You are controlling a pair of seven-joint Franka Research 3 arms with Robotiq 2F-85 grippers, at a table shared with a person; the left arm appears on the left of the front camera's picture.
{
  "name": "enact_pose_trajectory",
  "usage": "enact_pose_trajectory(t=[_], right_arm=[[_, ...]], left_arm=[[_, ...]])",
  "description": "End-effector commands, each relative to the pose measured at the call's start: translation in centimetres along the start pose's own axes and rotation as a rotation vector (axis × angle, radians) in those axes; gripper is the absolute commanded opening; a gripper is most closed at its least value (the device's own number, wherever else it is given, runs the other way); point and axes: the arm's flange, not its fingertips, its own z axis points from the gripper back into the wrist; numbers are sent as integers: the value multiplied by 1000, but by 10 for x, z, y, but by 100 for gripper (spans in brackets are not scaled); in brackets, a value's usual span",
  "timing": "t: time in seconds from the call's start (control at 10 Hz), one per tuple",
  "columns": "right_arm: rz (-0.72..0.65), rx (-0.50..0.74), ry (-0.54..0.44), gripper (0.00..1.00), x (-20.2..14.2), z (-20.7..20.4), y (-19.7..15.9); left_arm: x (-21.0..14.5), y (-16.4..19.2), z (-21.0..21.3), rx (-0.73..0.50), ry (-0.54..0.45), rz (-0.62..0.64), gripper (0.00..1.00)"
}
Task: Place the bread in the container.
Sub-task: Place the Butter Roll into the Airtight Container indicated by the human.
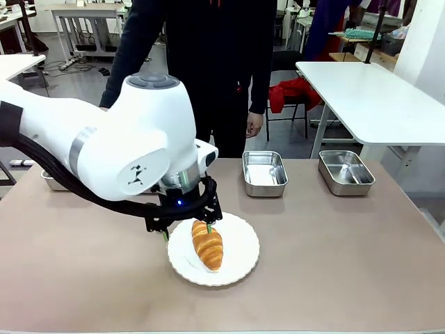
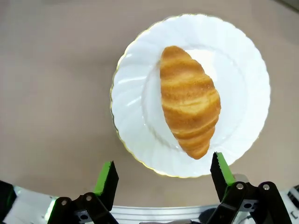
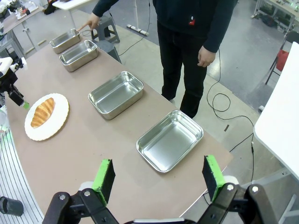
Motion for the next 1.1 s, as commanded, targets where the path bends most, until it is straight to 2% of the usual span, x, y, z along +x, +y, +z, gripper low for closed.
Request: enact_pose_trajectory(t=[0.0,0.2,0.4,0.7,1.0], right_arm=[[2,-1,-2,98,1,0,1],[2,-1,-2,98,1,0,1],[2,-1,-2,98,1,0,1],[2,-1,-2,98,1,0,1],[2,-1,-2,98,1,0,1]], left_arm=[[3,-16,-18,23,-50,65,100],[7,-25,-28,-13,-94,25,100],[17,-32,-42,-21,-85,26,100],[29,-37,-57,-53,-47,6,100],[34,-39,-70,-30,-5,7,100]])
